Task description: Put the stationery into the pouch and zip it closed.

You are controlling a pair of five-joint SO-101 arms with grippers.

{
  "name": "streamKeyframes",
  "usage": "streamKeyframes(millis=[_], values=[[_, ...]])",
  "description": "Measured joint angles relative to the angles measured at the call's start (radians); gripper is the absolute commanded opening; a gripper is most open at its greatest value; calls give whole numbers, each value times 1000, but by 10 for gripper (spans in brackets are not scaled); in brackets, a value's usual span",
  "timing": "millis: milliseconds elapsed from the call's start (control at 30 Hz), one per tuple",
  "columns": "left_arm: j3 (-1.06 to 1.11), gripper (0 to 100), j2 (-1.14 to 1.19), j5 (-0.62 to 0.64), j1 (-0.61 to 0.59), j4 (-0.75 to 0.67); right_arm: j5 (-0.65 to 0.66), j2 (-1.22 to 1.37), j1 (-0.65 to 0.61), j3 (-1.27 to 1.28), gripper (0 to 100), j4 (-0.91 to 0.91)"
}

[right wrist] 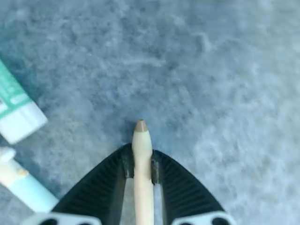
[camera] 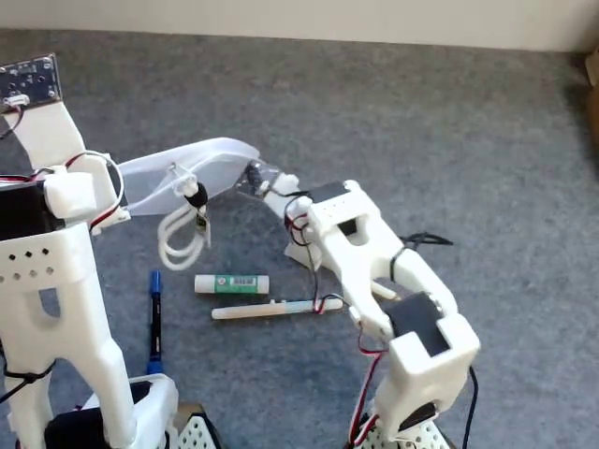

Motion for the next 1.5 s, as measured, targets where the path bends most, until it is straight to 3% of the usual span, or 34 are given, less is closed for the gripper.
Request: streamKeyframes(millis=[300,667,1000,1233,1500], values=[[0,7,0,-3,28,0,0,-242,14,178,4,3],[37,7,-17,-2,180,-2,-3,-397,80,198,4,3],[40,7,-17,-3,190,-5,-232,-600,77,258,4,3],[40,7,-17,-5,290,-17,-428,-829,92,301,4,3],[40,7,-17,-5,324,-25,-512,-1122,97,394,4,5]])
